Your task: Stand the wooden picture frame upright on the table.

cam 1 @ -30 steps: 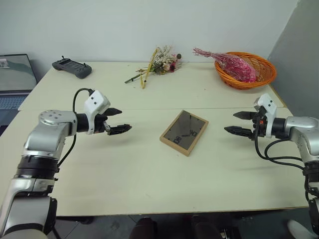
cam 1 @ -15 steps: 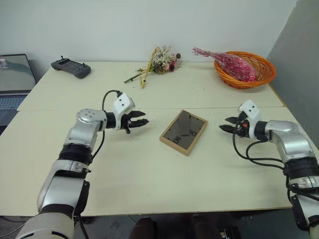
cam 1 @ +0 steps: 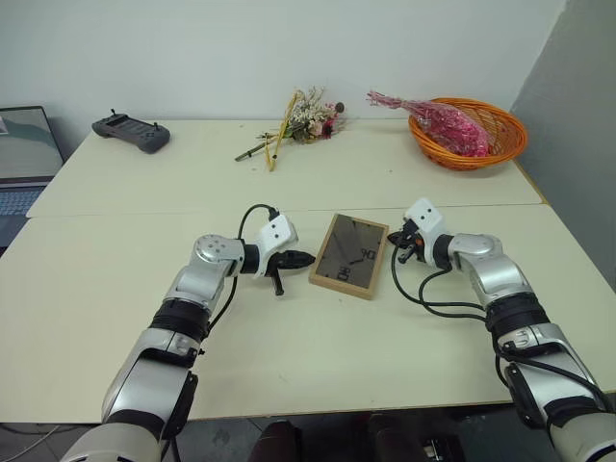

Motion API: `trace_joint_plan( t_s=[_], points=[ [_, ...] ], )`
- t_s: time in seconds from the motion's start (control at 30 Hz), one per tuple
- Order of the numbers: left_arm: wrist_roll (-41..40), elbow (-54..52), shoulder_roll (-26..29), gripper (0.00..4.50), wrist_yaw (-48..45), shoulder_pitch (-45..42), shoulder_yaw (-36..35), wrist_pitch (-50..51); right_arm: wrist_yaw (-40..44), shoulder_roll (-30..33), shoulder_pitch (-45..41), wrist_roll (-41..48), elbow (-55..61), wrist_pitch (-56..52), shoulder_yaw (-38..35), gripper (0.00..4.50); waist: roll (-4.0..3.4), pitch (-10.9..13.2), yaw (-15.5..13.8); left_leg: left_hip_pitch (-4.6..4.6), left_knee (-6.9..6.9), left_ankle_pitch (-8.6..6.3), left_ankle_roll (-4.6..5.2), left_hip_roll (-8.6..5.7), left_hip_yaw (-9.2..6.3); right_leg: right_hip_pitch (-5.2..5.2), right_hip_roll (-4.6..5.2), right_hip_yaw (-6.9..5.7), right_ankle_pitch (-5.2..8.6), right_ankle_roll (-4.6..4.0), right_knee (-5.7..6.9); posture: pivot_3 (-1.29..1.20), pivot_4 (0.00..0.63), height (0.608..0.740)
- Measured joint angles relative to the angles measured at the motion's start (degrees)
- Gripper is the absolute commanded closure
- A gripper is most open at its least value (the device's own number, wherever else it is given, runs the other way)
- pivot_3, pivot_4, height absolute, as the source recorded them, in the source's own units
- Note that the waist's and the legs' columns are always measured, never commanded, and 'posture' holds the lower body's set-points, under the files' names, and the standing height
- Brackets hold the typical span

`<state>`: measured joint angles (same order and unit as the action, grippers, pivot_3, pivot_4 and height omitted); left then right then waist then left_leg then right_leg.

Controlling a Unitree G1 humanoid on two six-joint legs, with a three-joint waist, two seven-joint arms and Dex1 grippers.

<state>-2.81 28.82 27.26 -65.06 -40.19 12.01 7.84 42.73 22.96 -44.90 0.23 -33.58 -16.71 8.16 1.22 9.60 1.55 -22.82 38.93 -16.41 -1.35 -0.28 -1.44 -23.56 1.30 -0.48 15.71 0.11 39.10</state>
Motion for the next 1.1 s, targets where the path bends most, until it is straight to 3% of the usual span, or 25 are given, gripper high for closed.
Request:
trace_joint_plan(
  t_s=[0.2, 0.37, 0.6, 0.73, 1.1],
  points=[
    [-1.4, -13.5, 2.3, 4.50, -1.5, 6.4, 0.1, 8.2, -0.2, -3.8, -0.8, -0.1, 1.5, -0.4, 0.8, 4.47, -0.01, 0.0, 0.2, -0.01, -0.01, 0.00, 0.00, 0.01, -0.03, 0.00, 0.00, 0.01, 0.00, 0.00, 0.00, 0.00, 0.150, 0.740],
    [-2.9, -23.6, 5.8, 4.50, -1.8, 11.9, -0.2, 13.5, 2.8, -3.8, 4.0, 0.9, 11.6, -4.0, 2.3, 4.47, -0.03, 0.0, 0.1, 0.01, -0.01, -0.12, 0.20, 0.01, -0.06, 0.01, 0.00, 0.01, 0.00, 0.00, -0.01, 0.00, 0.150, 0.740],
    [-6.6, -35.0, 14.7, 4.50, -4.0, 18.7, -1.6, 20.1, 5.9, -3.7, 9.6, 3.2, 21.9, -11.3, 4.8, 4.47, -0.04, 0.0, 0.3, 0.04, -0.08, -0.14, 0.24, 0.02, -0.15, -0.01, -0.05, -0.01, 0.00, 0.00, 0.00, 0.00, 0.150, 0.740],
    [-7.9, -36.2, 18.9, 4.50, -4.7, 20.2, -3.0, 21.3, 6.4, -3.8, 10.5, 3.9, 25.2, -14.0, 5.6, 4.47, -0.04, 0.0, 0.2, 0.04, -0.07, -0.14, 0.24, 0.00, -0.16, 0.00, -0.04, -0.03, 0.01, 0.00, -0.01, 0.00, 0.150, 0.740],
    [-7.1, -30.2, 22.2, 4.50, -4.3, 18.6, -3.5, 17.8, 8.7, -3.6, 11.1, 6.6, 28.2, -16.7, 7.1, 4.47, -0.03, 0.0, 0.1, 0.04, -0.07, -0.14, 0.25, -0.01, -0.18, 0.00, -0.05, -0.06, 0.01, 0.00, -0.01, 0.00, 0.150, 0.740]
  ],
)
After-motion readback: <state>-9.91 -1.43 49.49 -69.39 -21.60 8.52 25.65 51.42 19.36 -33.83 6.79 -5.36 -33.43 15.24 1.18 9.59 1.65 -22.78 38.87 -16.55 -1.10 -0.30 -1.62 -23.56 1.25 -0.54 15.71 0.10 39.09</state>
